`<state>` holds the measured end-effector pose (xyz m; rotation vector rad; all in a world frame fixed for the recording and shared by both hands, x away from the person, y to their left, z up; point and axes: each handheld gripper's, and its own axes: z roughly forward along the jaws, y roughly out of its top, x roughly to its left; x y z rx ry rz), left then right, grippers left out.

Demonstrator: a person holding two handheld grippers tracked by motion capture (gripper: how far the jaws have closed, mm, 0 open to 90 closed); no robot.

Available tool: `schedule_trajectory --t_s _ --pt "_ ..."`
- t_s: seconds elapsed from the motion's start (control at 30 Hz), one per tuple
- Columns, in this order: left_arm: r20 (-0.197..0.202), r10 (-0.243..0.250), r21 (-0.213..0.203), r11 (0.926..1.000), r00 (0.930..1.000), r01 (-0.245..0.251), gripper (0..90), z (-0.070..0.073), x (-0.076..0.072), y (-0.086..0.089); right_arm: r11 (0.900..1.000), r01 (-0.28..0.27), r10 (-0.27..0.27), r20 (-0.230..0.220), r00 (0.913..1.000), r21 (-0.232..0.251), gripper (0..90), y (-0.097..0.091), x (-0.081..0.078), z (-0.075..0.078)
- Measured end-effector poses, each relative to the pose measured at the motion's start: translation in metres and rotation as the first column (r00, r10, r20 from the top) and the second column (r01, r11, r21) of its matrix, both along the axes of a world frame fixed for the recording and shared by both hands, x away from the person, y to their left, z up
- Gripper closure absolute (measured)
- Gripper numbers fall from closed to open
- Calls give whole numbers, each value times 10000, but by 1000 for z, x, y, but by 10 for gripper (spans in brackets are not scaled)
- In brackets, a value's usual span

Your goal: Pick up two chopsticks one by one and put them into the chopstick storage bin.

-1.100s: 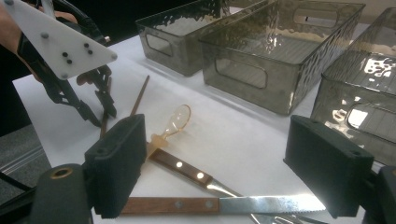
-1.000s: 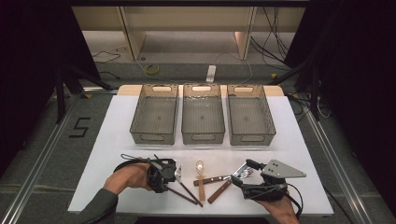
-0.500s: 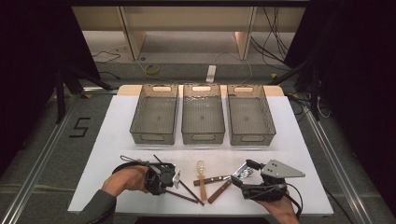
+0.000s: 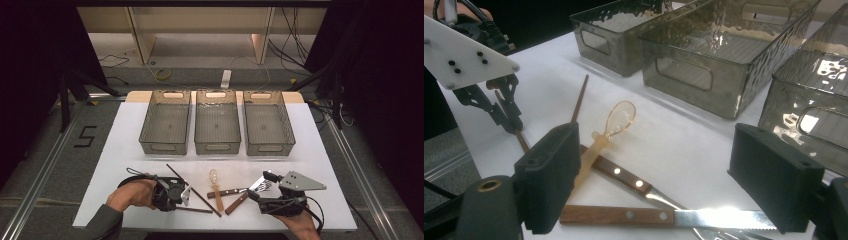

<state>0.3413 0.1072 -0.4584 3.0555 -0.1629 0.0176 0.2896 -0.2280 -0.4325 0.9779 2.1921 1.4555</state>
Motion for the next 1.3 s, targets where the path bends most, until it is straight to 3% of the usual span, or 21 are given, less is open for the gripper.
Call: schedule_trajectory --t_s 0.23,0.47,0.6,0.63,0.77,0.9,0.93,0.97,1.03,1.1,1.13,1.17,1.2,1.23,1.3 --pt "-269 102 -188 9998 9996 -107 844 1 0 3 10000 -16 16 -6 10000 12 212 0 0 0" --pt "-446 340 -843 9957 9984 -377 846 11 -1 5 10000 -26 26 -14 10000 17 212 0 0 0" --pt "-512 363 -965 9945 9980 -411 846 14 0 5 10000 -79 79 -25 10000 14 211 0 0 0" --pt "-477 397 -1229 9914 9981 -453 847 17 -1 5 9999 -97 97 -22 10000 30 211 0 0 0" --pt "-405 472 -1510 9871 9981 -528 846 23 1 5 9999 -121 121 21 9999 63 210 0 -1 0" --pt "-123 851 -2143 9730 9963 -858 846 29 4 6 9999 -129 129 14 9999 100 210 0 -1 0" --pt "128 1275 -2467 9616 9918 -1204 846 33 8 6 9999 -125 125 18 9999 93 210 0 -1 0" --pt "128 1275 -2467 9616 9918 -1204 846 33 8 6 9999 -132 132 18 9999 95 210 0 -1 0" --pt "299 1727 -2935 9431 9845 -1565 846 38 11 8 9999 -137 137 16 9999 88 210 0 0 0" --pt "503 2321 -3492 9153 9714 -2006 846 44 15 10 9999 -136 136 10 9999 92 211 0 -1 0" --pt "571 2907 -3952 8851 9551 -2458 845 47 18 12 9999 -119 119 8 9999 92 210 0 -1 0" --pt "571 2907 -3952 8851 9551 -2458 845 47 18 12 9999 -119 119 8 9999 92 210 0 -1 0" --pt "504 3228 -4154 8674 9451 -2741 845 49 20 13 9999 -117 117 15 9999 95 210 0 -1 0" --pt "390 3405 -4252 8564 9394 -2928 845 51 22 14 9999 -117 117 8 9999 96 210 0 0 0" --pt "279 3886 -4533 8261 9210 -3349 846 54 25 15 9999 -109 110 -7 9999 81 210 0 0 0"
